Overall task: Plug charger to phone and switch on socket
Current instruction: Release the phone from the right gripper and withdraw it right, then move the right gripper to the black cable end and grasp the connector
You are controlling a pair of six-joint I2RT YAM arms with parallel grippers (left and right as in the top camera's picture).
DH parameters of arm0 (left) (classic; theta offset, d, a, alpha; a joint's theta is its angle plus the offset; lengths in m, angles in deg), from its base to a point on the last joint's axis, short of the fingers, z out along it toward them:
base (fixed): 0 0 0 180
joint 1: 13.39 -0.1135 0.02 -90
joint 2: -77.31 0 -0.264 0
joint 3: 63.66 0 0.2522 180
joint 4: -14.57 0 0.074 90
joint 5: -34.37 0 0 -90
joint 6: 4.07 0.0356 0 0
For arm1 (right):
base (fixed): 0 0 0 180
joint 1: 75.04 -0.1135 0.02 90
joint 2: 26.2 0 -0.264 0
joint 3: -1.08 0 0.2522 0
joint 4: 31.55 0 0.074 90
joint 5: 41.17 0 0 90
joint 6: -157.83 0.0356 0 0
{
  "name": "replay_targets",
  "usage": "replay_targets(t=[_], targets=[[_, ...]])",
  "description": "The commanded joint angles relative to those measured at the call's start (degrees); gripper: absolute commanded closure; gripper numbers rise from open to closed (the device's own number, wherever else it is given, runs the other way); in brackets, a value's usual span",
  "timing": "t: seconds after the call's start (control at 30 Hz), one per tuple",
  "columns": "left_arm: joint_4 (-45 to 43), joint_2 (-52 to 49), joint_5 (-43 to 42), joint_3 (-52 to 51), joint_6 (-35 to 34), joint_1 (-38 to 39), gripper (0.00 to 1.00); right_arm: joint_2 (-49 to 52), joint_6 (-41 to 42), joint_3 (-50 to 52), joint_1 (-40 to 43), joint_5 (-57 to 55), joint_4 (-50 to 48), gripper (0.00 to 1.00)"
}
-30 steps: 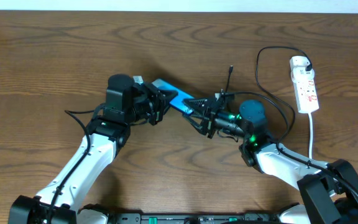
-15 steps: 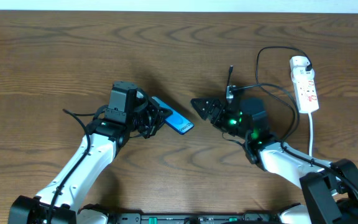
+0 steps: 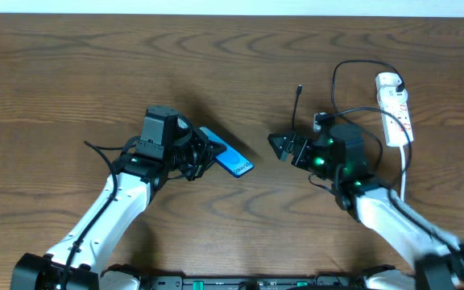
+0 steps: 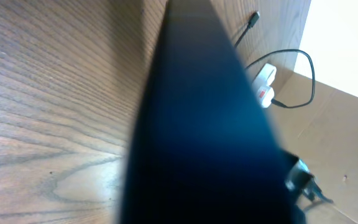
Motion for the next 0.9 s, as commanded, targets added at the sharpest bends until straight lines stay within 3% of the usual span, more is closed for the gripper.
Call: replay_targets(t=[0.0,0.2,0.5,0.67,0.87], targets=[[-0.6,0.5,-1.4,1.0,-0.9,-0.7,0.93,-6.9,0.6,-4.3,0.3,-7.2,7.8,0.01],[-6.1,-0.5,-1.2,1.1,-3.6,-2.2,0.92,-13.2,1.6,-11.7,0.4,-12.8,23.4,0.01],[-14.5,-7.8,-6.0,4.1,-6.3,-2.2,0.92,-13.3,0.0,-26.6,0.4,-22.3,45.3,0.01],[-20.0,-12.5,-10.1,6.3,-9.2,-2.2,0.93,-13.3,0.3,-28.9,0.4,-25.2,48.0,0.01],[-20.5,-14.2,-12.8,11.0,-9.3,-2.2,0.93,-13.3,0.3,-28.9,0.1,-23.8,48.0,0.01]])
